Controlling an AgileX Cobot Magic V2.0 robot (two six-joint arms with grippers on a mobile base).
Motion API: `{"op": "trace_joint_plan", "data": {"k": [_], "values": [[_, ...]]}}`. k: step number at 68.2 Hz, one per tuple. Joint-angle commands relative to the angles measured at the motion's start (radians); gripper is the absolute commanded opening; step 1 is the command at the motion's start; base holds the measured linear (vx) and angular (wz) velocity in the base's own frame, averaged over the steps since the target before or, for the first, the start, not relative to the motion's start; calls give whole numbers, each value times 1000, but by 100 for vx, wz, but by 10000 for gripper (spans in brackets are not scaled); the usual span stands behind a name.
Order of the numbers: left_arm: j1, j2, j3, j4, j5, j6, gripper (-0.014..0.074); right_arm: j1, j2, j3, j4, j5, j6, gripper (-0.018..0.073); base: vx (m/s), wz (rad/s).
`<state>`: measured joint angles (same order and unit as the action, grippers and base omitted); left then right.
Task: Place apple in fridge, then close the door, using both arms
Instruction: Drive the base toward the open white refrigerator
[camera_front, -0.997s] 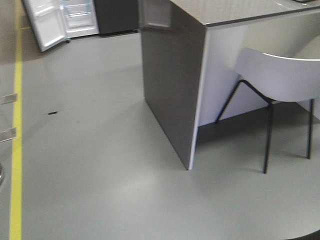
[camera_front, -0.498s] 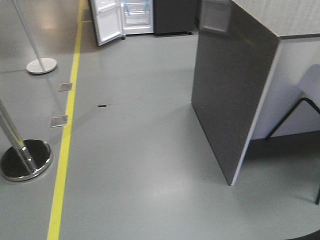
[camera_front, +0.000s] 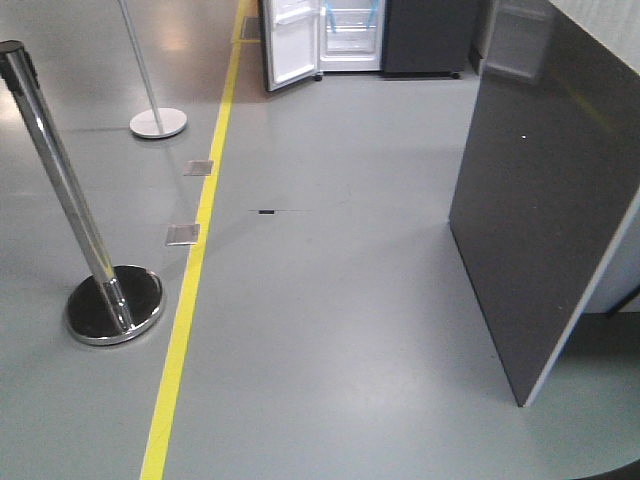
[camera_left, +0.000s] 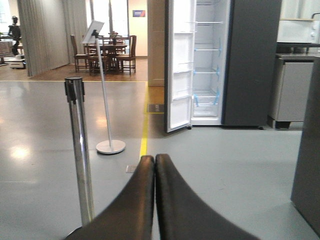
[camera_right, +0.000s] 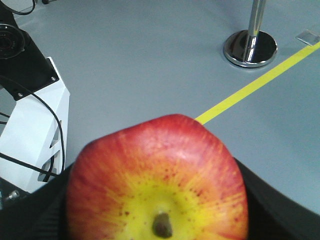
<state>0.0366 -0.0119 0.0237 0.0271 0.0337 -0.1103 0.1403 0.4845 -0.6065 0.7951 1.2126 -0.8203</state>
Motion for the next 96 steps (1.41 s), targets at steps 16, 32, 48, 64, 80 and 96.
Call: {"op": "trace_joint_plan", "data": {"k": [16,32,48,64,80,96], "values": [[-3,-14,29,0,-77,-9,-6,1,8,-26,64,-26,-11,134,9,21],[-3,-14,29,0,-77,-9,-6,1,8,-26,64,-26,-11,134,9,16],[-3,-14,29,0,-77,-9,-6,1,8,-26,64,-26,-11,134,10,10],[-3,-14,29,0,-77,-9,-6,1,8,-26,64,-25,-11,134,12,2],[-3,-14,29,0,-77,-9,-6,1,8,-26,64,-25,-11,134,14,-1],[-3,-14,29,0,-77,-9,-6,1,8,-26,64,-25,-11,134,16,-1]]}}
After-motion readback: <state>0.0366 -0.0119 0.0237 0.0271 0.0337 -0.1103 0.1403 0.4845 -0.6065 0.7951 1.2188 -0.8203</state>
